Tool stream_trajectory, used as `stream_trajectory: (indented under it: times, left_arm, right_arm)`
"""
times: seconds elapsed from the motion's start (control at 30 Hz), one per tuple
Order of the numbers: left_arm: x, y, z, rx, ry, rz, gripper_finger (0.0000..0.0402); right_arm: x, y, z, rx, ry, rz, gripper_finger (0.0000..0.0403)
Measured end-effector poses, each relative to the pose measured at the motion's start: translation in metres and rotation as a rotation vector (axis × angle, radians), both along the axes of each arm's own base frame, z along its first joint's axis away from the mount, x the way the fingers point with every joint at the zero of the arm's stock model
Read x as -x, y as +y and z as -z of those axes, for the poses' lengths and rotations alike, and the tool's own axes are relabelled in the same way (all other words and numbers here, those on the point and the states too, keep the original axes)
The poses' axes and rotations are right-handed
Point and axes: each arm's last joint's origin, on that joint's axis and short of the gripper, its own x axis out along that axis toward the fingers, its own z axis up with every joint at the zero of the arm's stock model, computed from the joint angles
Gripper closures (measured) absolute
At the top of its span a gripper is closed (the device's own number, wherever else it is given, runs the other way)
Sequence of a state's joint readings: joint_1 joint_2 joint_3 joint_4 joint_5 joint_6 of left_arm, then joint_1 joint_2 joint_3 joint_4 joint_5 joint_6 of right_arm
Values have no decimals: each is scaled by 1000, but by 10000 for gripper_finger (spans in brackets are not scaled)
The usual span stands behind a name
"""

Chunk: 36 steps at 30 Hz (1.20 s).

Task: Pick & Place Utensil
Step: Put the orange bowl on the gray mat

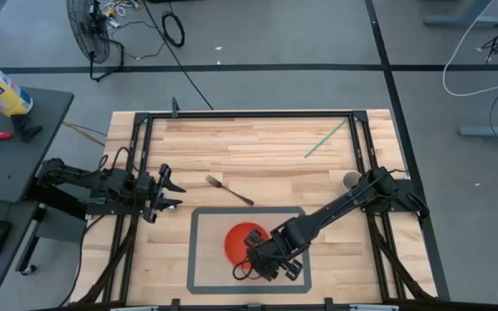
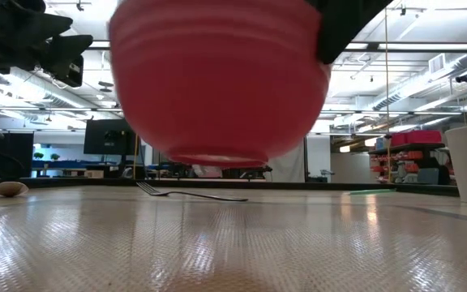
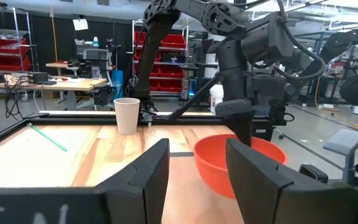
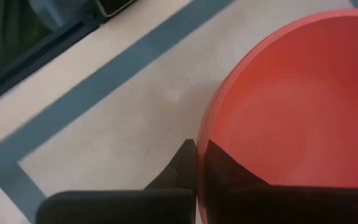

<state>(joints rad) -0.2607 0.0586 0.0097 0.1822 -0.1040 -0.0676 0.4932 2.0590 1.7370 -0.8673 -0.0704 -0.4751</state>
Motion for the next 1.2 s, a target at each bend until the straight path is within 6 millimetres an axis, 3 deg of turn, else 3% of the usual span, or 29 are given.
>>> stream_trajectory:
  times: [0.3, 0.6, 0.77, 0.93, 1.2]
  left_arm:
    - [0, 0, 0, 0, 0, 0, 239]
    - [0, 0, 0, 0, 0, 0, 239]
    - [0, 0, 0, 0, 0, 0, 239]
    - [0, 0, 0, 0, 0, 0, 239]
    - [0, 0, 0, 0, 0, 0, 239]
  right_arm:
    - [9, 10, 1, 22, 12, -120, 401]
    - [29, 1, 3, 102, 230, 301, 401]
    - [42, 0, 11, 135, 273, 382, 402]
    - [63, -16, 19, 122, 277, 485, 402]
    - [96, -37, 15, 32, 133, 539, 403]
